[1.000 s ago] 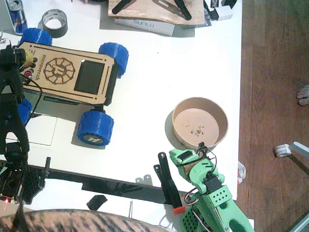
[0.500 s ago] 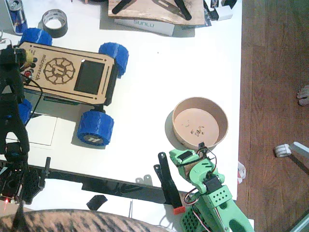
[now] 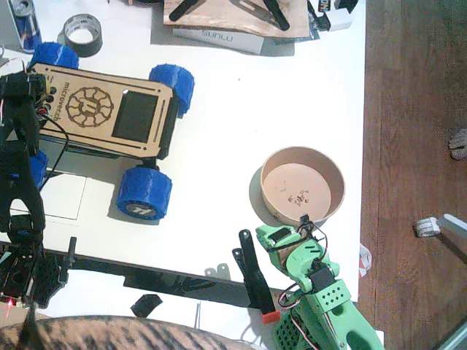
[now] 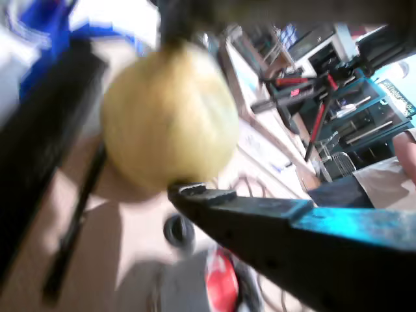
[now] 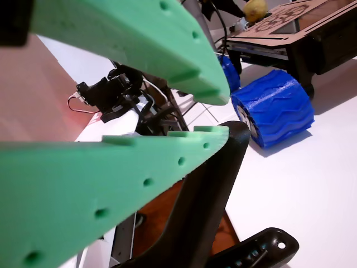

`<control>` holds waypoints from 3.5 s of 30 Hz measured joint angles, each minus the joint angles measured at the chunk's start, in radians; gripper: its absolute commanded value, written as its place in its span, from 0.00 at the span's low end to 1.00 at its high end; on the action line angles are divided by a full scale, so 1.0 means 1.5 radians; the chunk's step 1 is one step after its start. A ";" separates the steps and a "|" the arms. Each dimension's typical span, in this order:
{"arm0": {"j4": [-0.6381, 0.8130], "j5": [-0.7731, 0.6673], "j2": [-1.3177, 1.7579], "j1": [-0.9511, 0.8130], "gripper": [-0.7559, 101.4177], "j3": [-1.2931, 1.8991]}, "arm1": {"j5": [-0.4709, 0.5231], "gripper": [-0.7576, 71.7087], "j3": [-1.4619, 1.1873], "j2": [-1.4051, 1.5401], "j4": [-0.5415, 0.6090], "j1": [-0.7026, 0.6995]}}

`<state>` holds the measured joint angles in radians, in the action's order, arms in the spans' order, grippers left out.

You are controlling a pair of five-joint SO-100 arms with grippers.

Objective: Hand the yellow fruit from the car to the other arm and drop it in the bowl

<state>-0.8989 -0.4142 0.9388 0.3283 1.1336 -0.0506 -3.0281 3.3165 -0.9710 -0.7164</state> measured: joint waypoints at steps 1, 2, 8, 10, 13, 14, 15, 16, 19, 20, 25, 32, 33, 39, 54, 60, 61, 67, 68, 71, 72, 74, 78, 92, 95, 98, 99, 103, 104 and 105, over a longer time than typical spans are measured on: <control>0.000 0.000 0.000 0.000 0.01 0.000 | 0.000 0.01 0.000 0.000 0.000 0.000; 0.000 0.000 0.000 0.000 0.01 0.000 | 0.000 0.01 0.000 0.000 0.000 0.000; 0.000 0.000 0.000 0.001 0.01 -0.003 | 0.000 0.01 0.000 0.000 0.000 0.000; 0.000 0.000 0.000 0.001 0.01 -0.003 | 0.000 0.01 0.000 0.000 0.000 0.000; 0.000 0.000 0.000 0.001 0.01 -0.003 | 0.000 0.01 0.000 0.000 0.000 0.000; 0.000 0.000 0.000 0.001 0.01 -0.003 | 0.000 0.01 0.000 0.000 0.000 0.000; 0.000 0.000 0.000 0.001 0.01 -0.003 | 0.000 0.01 0.000 0.000 0.000 0.000; 0.000 0.000 0.000 0.001 0.01 -0.003 | 0.000 0.01 0.000 0.000 0.000 0.000; 0.000 0.000 0.000 0.001 0.03 -0.003 | 0.000 0.01 0.000 0.000 0.000 0.000; 0.000 0.000 0.000 0.001 0.10 -0.003 | 0.000 0.01 0.000 0.000 0.000 0.000; 0.002 0.000 0.000 0.001 0.33 -0.002 | 0.000 0.01 0.000 0.000 0.000 0.000; 0.002 0.000 -0.001 -0.002 0.43 -0.002 | 0.000 0.01 0.000 0.000 0.000 0.000; 0.002 0.000 -0.002 -0.001 0.45 -0.002 | 0.000 0.01 0.000 0.000 0.000 0.000; 0.002 0.000 -0.002 -0.001 0.48 -0.002 | 0.000 0.01 0.000 0.000 0.000 0.000; 0.014 0.000 -0.022 -0.006 0.50 -0.002 | 0.000 0.01 0.000 0.000 0.000 0.000; 0.015 0.000 -0.025 -0.006 0.50 -0.002 | 0.000 0.01 0.000 0.000 0.000 0.000; 0.015 0.000 -0.025 -0.006 0.50 -0.002 | 0.000 0.01 0.000 0.000 0.000 0.000; 0.019 0.000 -0.025 -0.006 0.49 -0.002 | 0.000 0.01 0.000 0.000 0.000 0.000; 0.019 0.000 -0.025 -0.006 0.49 -0.002 | 0.000 0.01 0.000 0.000 0.000 0.000; 0.025 0.000 -0.027 -0.006 0.49 -0.002 | 0.000 0.01 0.000 0.000 0.000 0.000; 0.027 0.000 -0.027 -0.006 0.49 -0.002 | 0.000 0.01 0.000 0.000 0.000 0.000; 0.032 0.000 -0.032 -0.008 0.48 -0.002 | 0.000 0.01 0.000 0.000 0.000 0.000; 0.045 0.005 -0.035 -0.018 0.48 -0.002 | 0.000 0.01 0.000 0.000 0.000 0.000; 0.048 0.005 -0.038 -0.021 0.46 -0.002 | 0.000 0.01 0.000 0.000 -0.006 0.000; 0.048 0.005 -0.038 -0.021 0.42 -0.002 | 0.004 0.01 0.000 0.000 -0.006 -0.004; 0.048 0.005 -0.038 -0.021 0.26 -0.002 | 0.004 0.01 0.000 0.000 -0.006 -0.004; 0.048 0.005 -0.038 -0.021 0.20 -0.002 | 0.004 0.01 0.000 0.000 -0.006 -0.004; 0.048 0.001 -0.038 -0.022 0.01 -0.003 | 0.004 0.01 0.000 0.000 -0.006 -0.004; 0.049 0.001 -0.038 -0.022 0.01 -0.003 | 0.004 0.01 0.000 0.000 -0.006 -0.004; 0.049 0.001 -0.038 -0.022 0.01 -0.005 | 0.004 0.01 0.000 0.000 -0.006 -0.004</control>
<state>-0.8253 -0.4126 0.8820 0.2945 1.1259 -0.0445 -3.0281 3.3165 -0.9802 -0.7225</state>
